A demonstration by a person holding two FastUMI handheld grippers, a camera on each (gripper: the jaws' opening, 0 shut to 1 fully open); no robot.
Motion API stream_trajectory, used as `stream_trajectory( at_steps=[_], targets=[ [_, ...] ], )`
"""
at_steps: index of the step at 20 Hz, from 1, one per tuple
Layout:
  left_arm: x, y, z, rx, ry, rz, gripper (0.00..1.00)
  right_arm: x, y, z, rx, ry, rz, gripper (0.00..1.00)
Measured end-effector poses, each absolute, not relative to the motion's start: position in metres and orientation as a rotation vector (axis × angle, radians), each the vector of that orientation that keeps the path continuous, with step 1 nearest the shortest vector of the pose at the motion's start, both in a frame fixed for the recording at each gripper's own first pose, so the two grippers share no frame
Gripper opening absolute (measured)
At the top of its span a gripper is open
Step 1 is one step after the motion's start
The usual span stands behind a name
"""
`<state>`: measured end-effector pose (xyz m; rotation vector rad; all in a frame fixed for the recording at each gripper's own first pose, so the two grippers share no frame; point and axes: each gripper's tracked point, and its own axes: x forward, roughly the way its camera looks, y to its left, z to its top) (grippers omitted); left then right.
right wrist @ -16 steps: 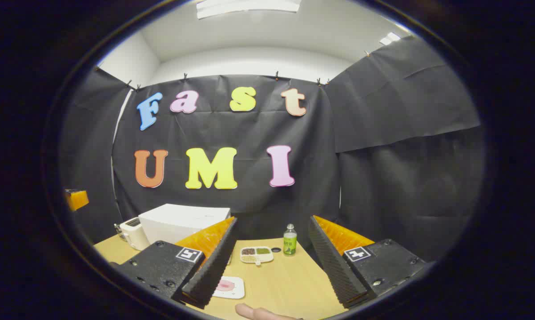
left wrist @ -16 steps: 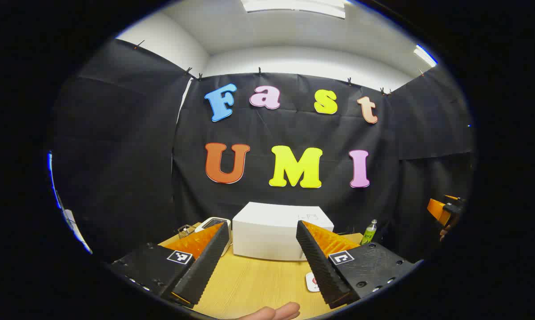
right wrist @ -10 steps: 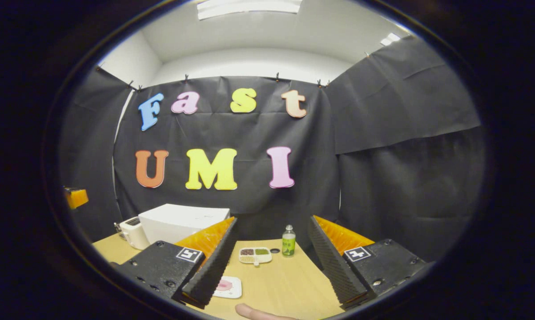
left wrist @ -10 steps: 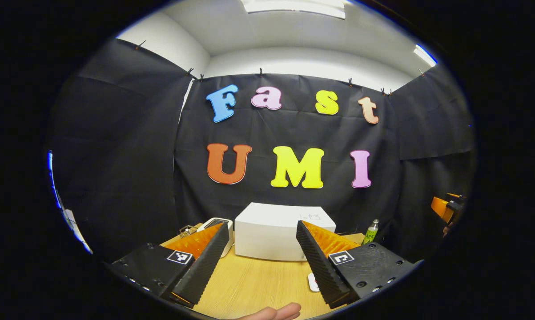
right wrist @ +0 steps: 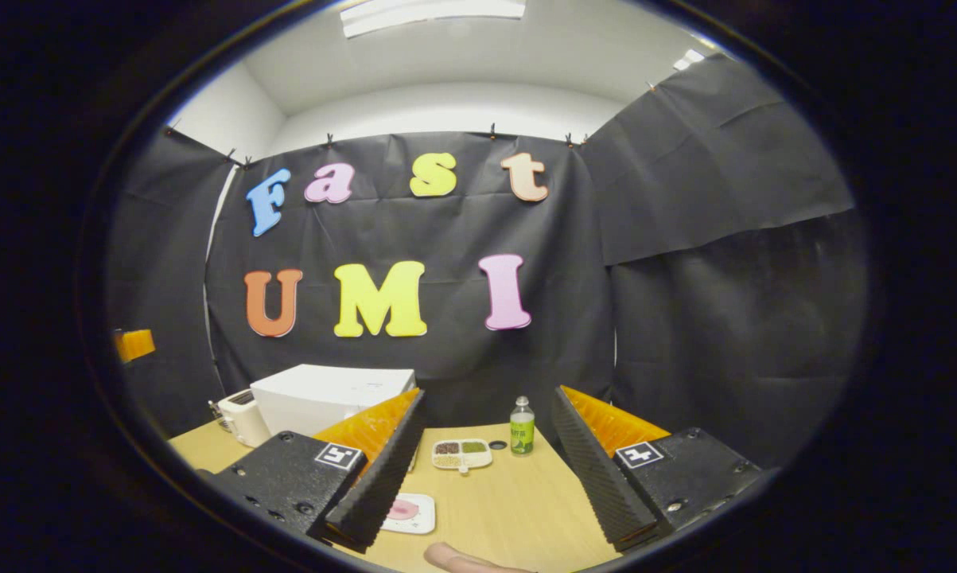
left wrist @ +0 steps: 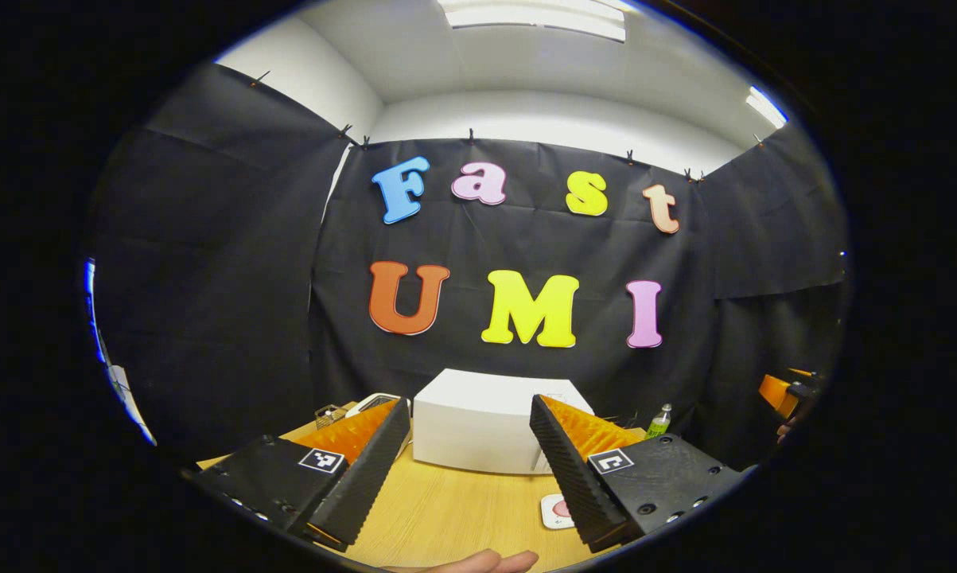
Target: Open the microwave oven with the left hand, put the food in, and close the microwave oven.
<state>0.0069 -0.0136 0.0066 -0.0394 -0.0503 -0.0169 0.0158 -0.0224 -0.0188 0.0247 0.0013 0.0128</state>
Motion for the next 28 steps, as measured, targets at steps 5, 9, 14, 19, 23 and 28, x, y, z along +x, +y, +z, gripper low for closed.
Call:
stream_trajectory(
  at_steps=[5, 9, 14, 19, 23, 28],
  targets=[
    [0.044, -0.043, 0.004, -0.04, -0.099, -0.069, 0.95, 0.02, -0.033, -0.024, 0.015, -0.008, 0.007, 0.92],
    [0.082, -0.067, -0.023, -0.066, -0.062, -0.106, 0.94, 0.02, -0.044, -0.028, 0.028, -0.026, 0.014, 1.0],
    [0.143, -0.086, -0.07, -0.029, -0.02, -0.099, 0.94, 0.023, -0.053, -0.033, 0.033, -0.04, 0.026, 1.0],
    [0.201, -0.112, -0.127, 0.009, 0.056, -0.11, 0.94, 0.027, -0.066, -0.039, 0.028, -0.045, 0.027, 1.0],
    [0.234, -0.134, -0.169, 0.034, 0.091, -0.137, 0.94, 0.03, -0.079, -0.042, 0.008, -0.053, 0.01, 1.0],
    [0.27, -0.148, -0.229, 0.082, 0.151, -0.14, 0.95, 0.032, -0.096, -0.048, 0.062, -0.082, -0.02, 1.0]
  ],
)
